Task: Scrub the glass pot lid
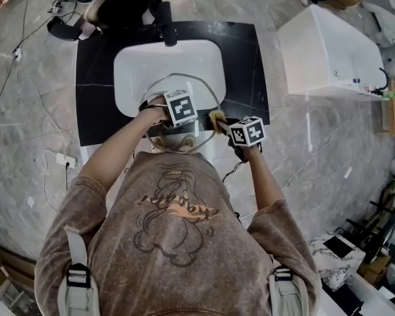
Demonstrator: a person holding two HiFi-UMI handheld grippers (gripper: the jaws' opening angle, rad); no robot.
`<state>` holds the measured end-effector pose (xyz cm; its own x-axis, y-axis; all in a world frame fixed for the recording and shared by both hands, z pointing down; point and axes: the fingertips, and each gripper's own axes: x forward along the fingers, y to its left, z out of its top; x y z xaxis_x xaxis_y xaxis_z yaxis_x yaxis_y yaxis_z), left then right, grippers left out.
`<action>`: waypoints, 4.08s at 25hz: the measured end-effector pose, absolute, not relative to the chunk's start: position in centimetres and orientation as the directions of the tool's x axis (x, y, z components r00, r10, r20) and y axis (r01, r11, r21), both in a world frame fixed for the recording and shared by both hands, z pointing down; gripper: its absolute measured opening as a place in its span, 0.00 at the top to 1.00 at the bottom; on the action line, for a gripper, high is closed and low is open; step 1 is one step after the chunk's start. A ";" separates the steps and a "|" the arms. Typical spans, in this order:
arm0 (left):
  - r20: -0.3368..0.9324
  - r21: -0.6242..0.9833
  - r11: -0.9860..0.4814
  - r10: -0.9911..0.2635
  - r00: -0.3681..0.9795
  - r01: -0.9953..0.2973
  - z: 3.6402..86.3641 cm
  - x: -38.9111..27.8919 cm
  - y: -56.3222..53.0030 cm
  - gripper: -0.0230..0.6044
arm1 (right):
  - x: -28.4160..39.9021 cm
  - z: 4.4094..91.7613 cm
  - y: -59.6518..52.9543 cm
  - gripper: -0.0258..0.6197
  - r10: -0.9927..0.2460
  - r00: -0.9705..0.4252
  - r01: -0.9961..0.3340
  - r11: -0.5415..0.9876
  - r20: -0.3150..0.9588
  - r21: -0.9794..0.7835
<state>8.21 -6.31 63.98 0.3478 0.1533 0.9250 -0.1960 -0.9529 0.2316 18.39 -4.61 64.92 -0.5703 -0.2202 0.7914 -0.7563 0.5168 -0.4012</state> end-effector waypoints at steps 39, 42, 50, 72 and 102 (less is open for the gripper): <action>0.887 0.258 -0.941 0.140 0.439 -0.220 63.8 8.8 -6.7 0.68 | 11.6 67.2 -20.5 0.89 -0.078 -0.445 -0.631 0.734 0.892 -0.251; 0.888 0.260 -0.940 0.143 0.438 -0.220 63.8 8.8 -6.6 0.68 | 10.8 67.4 -20.9 0.89 -0.069 -0.438 -0.616 0.749 0.896 -0.244; 0.888 0.261 -0.939 0.142 0.438 -0.223 63.6 8.9 -6.5 0.68 | 9.1 67.4 -21.2 0.89 -0.047 -0.451 -0.596 0.759 0.891 -0.261; 0.887 0.265 -0.938 0.148 0.437 -0.222 63.7 9.0 -6.4 0.68 | 0.7 67.4 -21.1 0.89 0.000 -0.491 -0.482 0.833 0.871 -0.272; 0.879 0.291 -0.880 0.092 0.468 -0.375 62.9 5.0 -8.3 0.68 | 4.3 63.5 -23.2 0.89 -0.100 -0.596 -0.607 0.706 0.796 -0.365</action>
<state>5.05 -8.30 62.86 0.4676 0.0919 0.8791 -0.3746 -0.8803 0.2912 4.30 -23.19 63.47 -0.5963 -0.1002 0.7965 -0.6066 0.7061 -0.3653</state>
